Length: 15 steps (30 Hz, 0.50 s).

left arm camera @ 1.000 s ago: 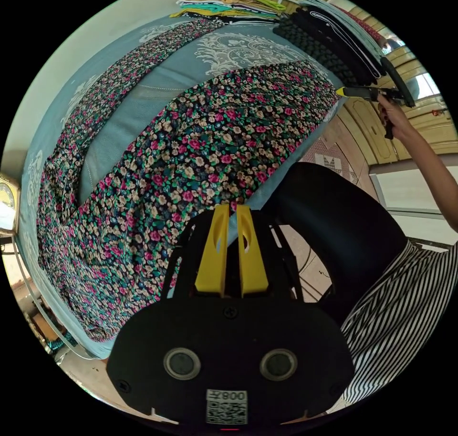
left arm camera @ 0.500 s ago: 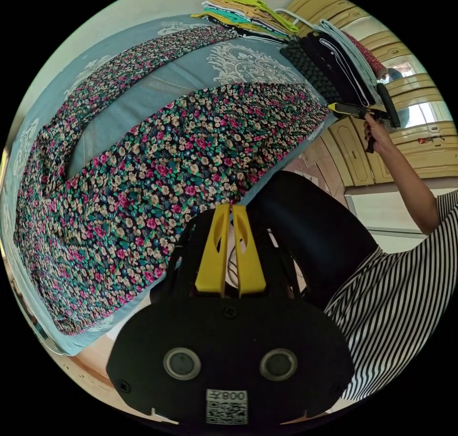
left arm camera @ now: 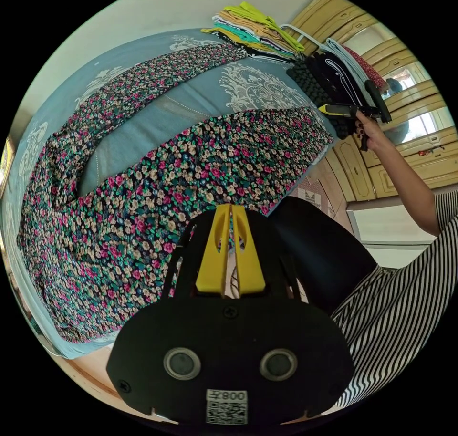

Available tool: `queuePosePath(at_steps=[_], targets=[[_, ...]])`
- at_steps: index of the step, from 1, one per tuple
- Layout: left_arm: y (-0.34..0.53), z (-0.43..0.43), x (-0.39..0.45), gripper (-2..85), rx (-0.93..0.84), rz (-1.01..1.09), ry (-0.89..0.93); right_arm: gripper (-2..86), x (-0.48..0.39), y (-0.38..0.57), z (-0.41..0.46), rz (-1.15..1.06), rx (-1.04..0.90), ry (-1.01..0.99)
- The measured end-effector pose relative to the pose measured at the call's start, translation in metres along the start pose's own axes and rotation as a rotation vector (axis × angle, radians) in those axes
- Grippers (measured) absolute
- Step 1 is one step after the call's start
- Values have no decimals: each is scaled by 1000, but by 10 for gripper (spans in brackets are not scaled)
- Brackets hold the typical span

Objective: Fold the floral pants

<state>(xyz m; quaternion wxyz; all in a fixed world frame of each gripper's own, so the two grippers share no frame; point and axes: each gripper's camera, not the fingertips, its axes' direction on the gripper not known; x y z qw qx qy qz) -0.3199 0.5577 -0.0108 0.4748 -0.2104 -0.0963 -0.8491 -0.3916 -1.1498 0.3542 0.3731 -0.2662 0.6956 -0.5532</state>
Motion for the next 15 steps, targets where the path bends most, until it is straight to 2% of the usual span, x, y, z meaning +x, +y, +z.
queuePosePath(at_steps=[6, 9, 15], targets=[[-29, -8, -57, 3, -12, -78, -75, 43, -26, -52, 58, -20, -105, 68], [-30, -14, -89, 3, -11, -119, -2, 19, -36, -57, 63, -25, -77, 79], [-4, -83, -157, 6, 211, -250, 1, 12, -51, -64, 57, -2, -3, 118]])
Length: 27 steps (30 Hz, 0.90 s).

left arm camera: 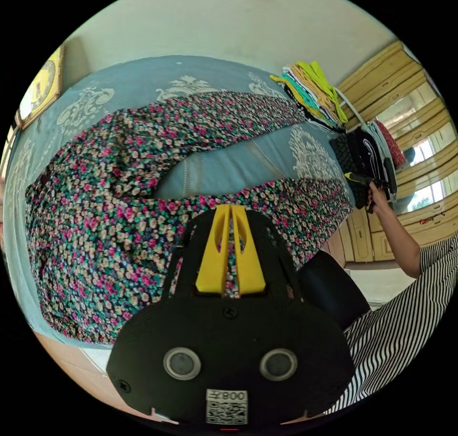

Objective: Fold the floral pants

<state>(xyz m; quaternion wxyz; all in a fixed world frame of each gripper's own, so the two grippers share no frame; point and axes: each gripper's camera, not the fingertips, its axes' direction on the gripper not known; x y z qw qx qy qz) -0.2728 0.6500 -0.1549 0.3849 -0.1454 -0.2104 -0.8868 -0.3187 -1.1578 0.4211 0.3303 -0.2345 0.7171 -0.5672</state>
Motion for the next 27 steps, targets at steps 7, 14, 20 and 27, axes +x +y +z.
queuePosePath(at_steps=[7, 14, 20, 27], targets=[[-33, -83, -144, 14, 67, -140, -229, 54, -86, -45, 5, -147, 95, -116], [-78, -131, -263, 25, -94, -171, -450, 62, -257, -130, 48, -543, 62, -187], [-91, -150, -338, 44, -192, -194, -470, 77, -423, -186, 82, -895, 44, -168], [-86, -165, -384, 56, -230, -121, -403, 85, -580, -199, 128, -1179, 32, -104]])
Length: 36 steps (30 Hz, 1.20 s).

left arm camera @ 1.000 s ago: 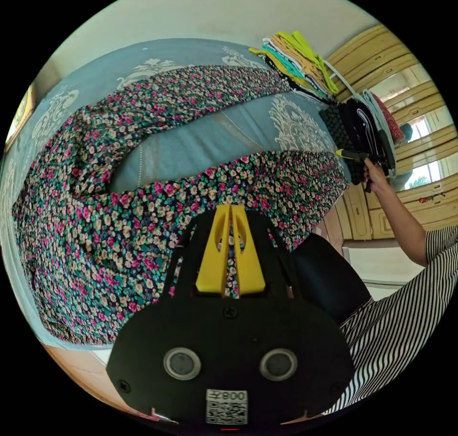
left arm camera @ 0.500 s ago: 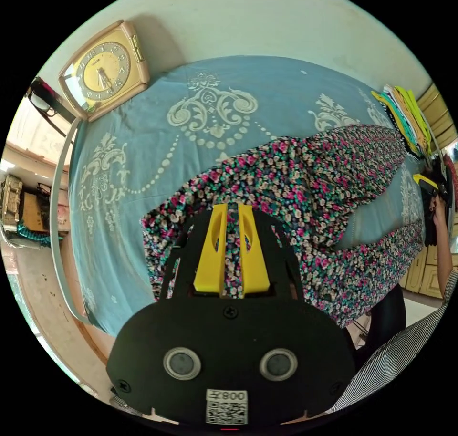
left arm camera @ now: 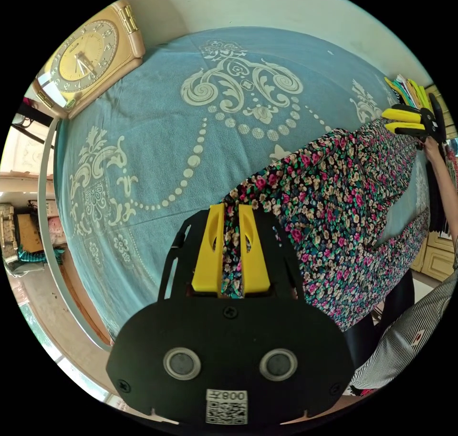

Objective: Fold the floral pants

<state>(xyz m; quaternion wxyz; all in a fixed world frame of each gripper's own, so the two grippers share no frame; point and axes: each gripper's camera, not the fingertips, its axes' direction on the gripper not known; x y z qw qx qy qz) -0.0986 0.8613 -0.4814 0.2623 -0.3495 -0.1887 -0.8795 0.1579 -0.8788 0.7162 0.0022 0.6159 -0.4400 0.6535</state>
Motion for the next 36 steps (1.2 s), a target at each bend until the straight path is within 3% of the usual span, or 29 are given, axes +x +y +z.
queuePosePath(at_steps=[5, 13, 21, 36], targets=[[16, -9, -28, 48, 6, 41, -1, 83, -23, -59, 59, -53, -122, -3], [51, -26, -84, 12, 16, -20, 88, 18, -49, -84, 79, -74, -139, -6], [115, -64, -128, 6, 113, -90, 25, 6, -61, -97, 73, 34, -118, -19], [358, -136, -161, 5, 359, -99, 110, 5, -221, -20, -15, 14, 92, 72]])
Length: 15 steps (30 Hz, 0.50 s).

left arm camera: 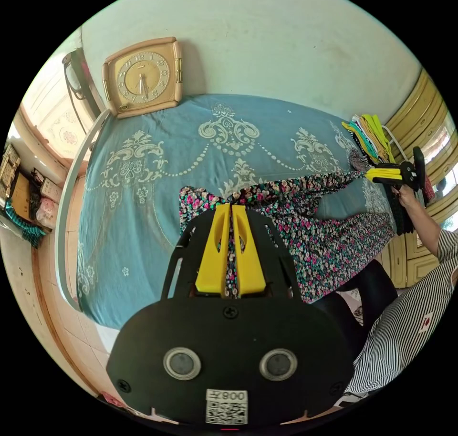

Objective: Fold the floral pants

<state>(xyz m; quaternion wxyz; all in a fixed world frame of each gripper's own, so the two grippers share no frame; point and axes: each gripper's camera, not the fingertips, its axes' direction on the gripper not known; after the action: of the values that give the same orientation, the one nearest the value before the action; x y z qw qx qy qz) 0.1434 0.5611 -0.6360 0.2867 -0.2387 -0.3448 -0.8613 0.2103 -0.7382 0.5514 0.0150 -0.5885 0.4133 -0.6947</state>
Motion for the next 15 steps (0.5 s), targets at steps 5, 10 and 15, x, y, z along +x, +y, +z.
queuePosePath(at_steps=[5, 10, 15], targets=[[102, -33, -13, 6, -24, -28, 7, 4, -85, 43, -7, -9, -29, -30], [181, -36, -29, 6, -100, -77, 12, 4, -142, 65, 13, -20, -120, -75], [247, -38, -41, 6, -154, -98, 0, 4, -182, 82, 31, -25, -197, -79]])
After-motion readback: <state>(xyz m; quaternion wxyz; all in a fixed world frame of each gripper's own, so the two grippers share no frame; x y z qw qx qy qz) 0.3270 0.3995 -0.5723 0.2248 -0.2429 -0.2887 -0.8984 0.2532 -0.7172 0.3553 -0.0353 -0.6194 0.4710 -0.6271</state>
